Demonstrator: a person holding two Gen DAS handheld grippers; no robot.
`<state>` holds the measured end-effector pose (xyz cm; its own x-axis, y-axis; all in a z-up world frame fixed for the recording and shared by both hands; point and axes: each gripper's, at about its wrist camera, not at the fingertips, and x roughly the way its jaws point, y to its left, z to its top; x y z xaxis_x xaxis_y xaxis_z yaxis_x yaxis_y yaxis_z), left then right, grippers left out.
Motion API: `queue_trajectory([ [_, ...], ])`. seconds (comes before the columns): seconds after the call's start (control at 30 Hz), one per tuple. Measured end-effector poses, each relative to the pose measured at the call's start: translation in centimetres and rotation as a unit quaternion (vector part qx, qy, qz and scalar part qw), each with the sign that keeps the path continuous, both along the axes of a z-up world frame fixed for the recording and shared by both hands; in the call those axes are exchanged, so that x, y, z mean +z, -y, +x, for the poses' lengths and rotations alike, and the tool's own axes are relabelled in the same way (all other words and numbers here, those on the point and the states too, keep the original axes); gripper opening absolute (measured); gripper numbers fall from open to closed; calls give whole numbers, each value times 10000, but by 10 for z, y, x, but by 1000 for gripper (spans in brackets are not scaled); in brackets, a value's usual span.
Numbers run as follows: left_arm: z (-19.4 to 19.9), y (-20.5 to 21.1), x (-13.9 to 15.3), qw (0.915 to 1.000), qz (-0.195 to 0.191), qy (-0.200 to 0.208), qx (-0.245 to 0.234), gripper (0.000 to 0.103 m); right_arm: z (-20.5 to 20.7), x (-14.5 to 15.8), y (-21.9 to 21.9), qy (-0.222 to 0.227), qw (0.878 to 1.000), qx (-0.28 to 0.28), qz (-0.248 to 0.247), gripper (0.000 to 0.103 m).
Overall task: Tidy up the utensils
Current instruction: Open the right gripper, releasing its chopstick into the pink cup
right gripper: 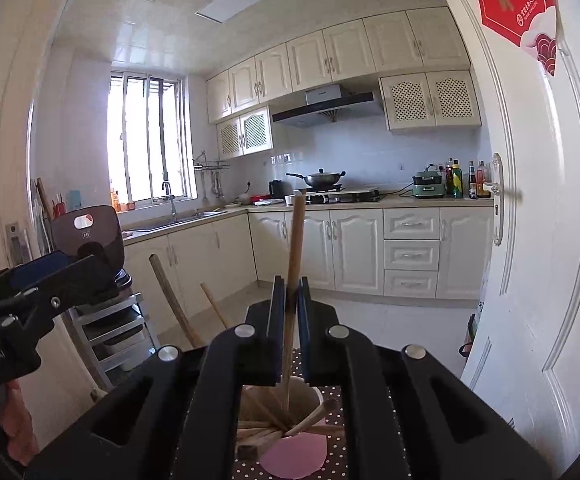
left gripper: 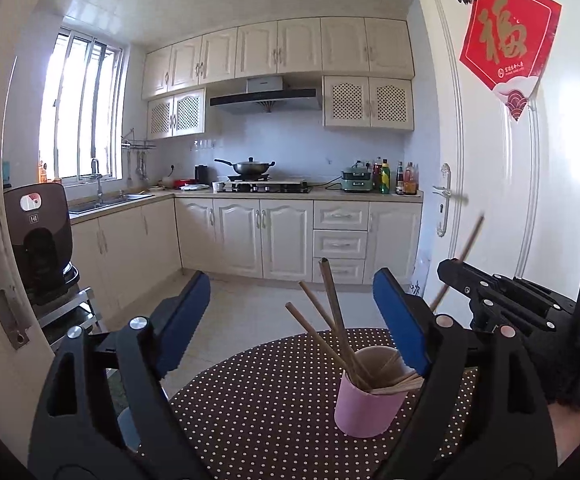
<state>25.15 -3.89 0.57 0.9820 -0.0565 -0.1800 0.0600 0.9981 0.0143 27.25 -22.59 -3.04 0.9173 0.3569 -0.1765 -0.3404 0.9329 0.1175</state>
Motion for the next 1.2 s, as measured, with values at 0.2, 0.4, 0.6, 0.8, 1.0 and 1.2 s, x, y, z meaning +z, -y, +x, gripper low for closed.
queue_trajectory([
  [0.2,-2,0,0,10000,52,4,24,87,-2,-1,-2,9,10000,-44,-39,20],
  [0.4,-6,-5,2,10000,26,12,69,88,-4,0,-3,21,10000,-50,-57,36],
  [0.6,-9,-14,3,9999,-4,-17,125,89,1,7,-9,-26,9999,-62,-88,26],
  [0.8,-10,-21,4,9999,-17,-22,161,89,9,11,-12,-171,9997,-182,-63,4],
  [1.0,-5,-21,3,9998,-14,-70,197,90,20,5,-23,-505,9983,-141,-267,4],
  [1.2,-1,-22,-3,9996,-11,-177,217,90,28,1,-30,-786,9958,-140,-449,4],
])
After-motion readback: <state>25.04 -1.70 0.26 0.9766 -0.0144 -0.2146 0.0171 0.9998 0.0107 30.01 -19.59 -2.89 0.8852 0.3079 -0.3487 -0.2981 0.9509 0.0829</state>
